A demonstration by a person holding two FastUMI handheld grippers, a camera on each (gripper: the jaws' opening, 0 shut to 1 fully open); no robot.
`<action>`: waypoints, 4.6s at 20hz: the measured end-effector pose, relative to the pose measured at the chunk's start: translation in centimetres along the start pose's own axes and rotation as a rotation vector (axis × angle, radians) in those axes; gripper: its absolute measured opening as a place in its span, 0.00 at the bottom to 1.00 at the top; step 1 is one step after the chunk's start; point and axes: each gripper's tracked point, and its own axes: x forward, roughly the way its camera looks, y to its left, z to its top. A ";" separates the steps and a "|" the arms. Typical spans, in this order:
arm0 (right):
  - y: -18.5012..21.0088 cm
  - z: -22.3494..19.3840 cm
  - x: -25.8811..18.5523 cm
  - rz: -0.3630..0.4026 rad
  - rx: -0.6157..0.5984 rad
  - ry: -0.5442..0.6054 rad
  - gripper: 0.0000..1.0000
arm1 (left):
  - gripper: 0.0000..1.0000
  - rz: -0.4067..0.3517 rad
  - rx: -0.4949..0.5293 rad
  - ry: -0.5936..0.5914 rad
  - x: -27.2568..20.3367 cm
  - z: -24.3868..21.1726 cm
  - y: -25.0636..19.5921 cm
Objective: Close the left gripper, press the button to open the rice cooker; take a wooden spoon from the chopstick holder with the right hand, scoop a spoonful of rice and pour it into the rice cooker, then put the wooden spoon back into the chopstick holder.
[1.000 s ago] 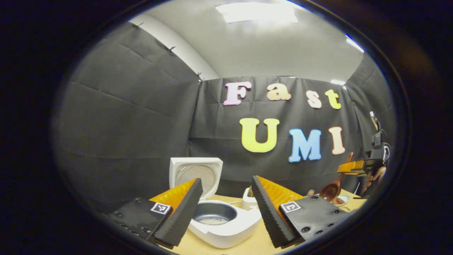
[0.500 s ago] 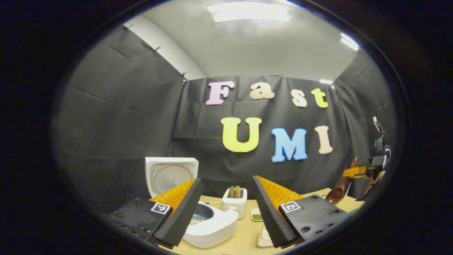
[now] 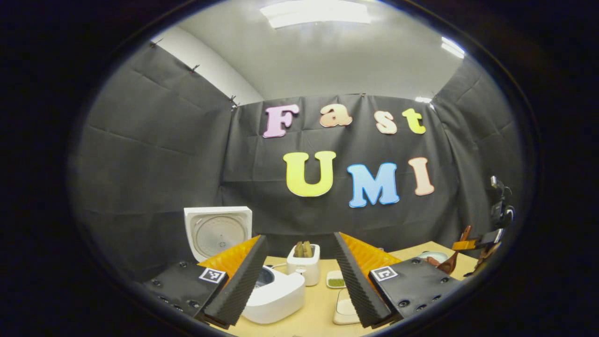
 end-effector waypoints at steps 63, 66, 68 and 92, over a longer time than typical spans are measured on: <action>7.5 5.8 -16.8 -0.166 -0.321 -0.304 0.98 | 1.00 0.462 0.049 0.230 32.5 -5.5 29.7; 6.4 6.0 -16.9 -0.150 -0.307 -0.300 0.98 | 1.00 0.456 0.041 0.250 31.2 -5.6 27.9; 5.7 6.2 -17.0 -0.138 -0.304 -0.298 0.98 | 1.00 0.451 0.047 0.263 30.6 -5.7 26.8; -1.1 7.3 -16.7 -0.008 -0.337 -0.251 0.98 | 1.00 0.428 0.081 0.457 19.4 -15.9 12.3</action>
